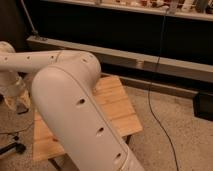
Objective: Place the eraser in the ceramic cup
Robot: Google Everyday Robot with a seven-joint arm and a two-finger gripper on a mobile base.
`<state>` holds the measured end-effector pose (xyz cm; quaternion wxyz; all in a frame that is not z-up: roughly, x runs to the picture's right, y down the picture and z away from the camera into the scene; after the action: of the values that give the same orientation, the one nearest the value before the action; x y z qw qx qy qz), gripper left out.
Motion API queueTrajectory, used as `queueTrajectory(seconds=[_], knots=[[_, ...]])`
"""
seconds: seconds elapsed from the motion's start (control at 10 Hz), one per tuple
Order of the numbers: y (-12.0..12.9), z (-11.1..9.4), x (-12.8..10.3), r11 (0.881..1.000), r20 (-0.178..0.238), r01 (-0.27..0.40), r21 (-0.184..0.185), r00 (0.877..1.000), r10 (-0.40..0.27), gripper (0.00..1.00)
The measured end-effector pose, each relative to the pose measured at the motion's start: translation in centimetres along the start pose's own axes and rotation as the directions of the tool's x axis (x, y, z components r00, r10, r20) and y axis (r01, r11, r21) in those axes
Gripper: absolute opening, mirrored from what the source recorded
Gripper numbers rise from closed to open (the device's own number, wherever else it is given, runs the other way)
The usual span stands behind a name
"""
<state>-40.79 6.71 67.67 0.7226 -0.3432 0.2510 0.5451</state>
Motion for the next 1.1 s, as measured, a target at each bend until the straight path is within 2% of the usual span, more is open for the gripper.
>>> queueTrajectory(seconds=[0.3, 0.6, 0.8, 1.1], knots=[[-0.3, -1.3, -0.2, 1.000, -0.068, -0.010, 0.015, 0.998, 0.011, 0.00], [-0.8, -1.5, -1.0, 0.999, -0.103, -0.039, 0.023, 0.994, 0.041, 0.00], [-1.3, -0.8, -1.7, 0.998, -0.133, -0.062, 0.021, 0.989, 0.064, 0.00], [-2.8, 1.9, -2.8, 0.993, -0.198, -0.118, 0.000, 0.973, 0.116, 0.00]])
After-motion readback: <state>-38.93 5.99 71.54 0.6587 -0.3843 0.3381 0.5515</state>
